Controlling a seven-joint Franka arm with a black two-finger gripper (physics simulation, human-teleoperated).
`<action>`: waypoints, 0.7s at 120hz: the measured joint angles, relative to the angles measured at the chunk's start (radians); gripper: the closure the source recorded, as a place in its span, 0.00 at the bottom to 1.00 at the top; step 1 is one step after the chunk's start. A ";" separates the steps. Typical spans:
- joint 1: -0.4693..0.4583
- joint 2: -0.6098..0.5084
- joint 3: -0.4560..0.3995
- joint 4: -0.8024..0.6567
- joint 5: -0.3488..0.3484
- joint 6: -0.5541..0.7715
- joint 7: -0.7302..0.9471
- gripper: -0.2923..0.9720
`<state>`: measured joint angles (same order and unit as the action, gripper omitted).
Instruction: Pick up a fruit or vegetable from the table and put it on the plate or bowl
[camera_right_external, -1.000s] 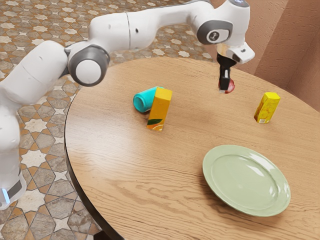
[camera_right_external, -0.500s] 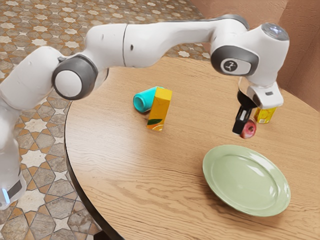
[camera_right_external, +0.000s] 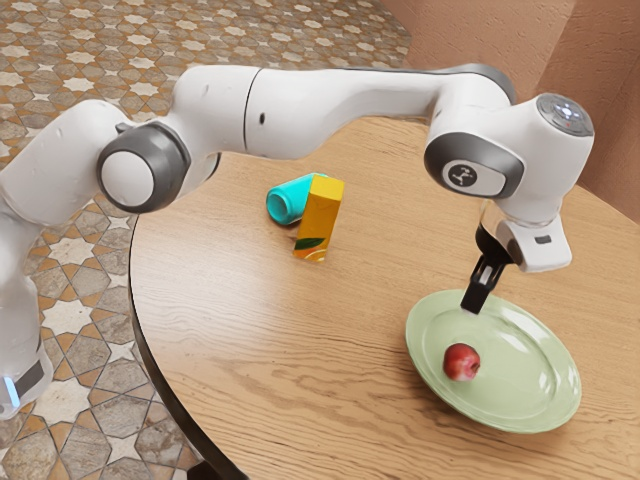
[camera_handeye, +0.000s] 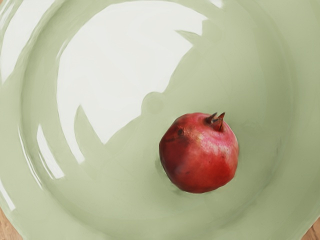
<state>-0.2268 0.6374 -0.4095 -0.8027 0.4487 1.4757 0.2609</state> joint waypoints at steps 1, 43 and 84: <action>0.000 0.000 0.000 0.000 0.000 0.000 0.000 0.30; 0.421 -0.155 0.009 -0.124 -0.068 -0.082 -0.082 0.24; 0.432 -0.164 0.005 -0.123 -0.080 -0.120 -0.144 0.23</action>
<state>0.2057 0.4733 -0.4046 -0.9254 0.3684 1.3560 0.1168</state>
